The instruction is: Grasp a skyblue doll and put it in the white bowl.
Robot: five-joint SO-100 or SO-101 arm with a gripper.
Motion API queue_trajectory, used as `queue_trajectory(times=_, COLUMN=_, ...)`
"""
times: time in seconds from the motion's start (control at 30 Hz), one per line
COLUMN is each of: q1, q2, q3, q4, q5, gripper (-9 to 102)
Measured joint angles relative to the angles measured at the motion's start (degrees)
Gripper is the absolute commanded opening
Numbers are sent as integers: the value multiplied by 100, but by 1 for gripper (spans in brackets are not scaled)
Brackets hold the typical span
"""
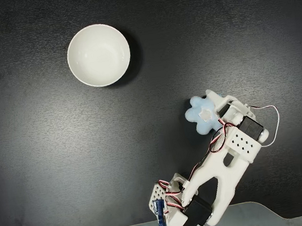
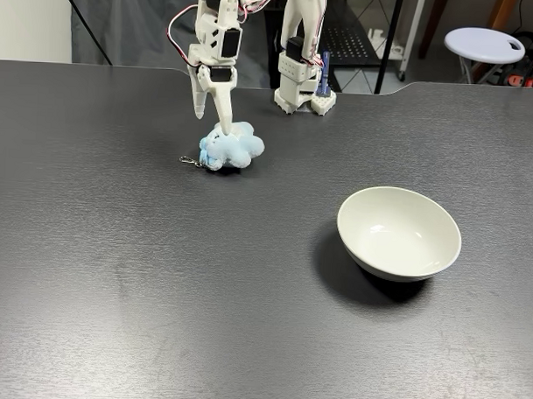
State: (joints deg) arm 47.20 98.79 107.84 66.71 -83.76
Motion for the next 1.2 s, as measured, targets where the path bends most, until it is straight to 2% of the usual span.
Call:
queue_trajectory(times=0.47, q1=-316, q2=-211, q3=0, q4=9, q5=0, gripper=49)
queue_trajectory(times=0.73, q1=-360, q2=-211, q3=0, q4=571, q5=0, gripper=49)
queue_trajectory(times=1.2, q1=-352, q2=-519, q3=0, q4=650, q5=0, gripper=49)
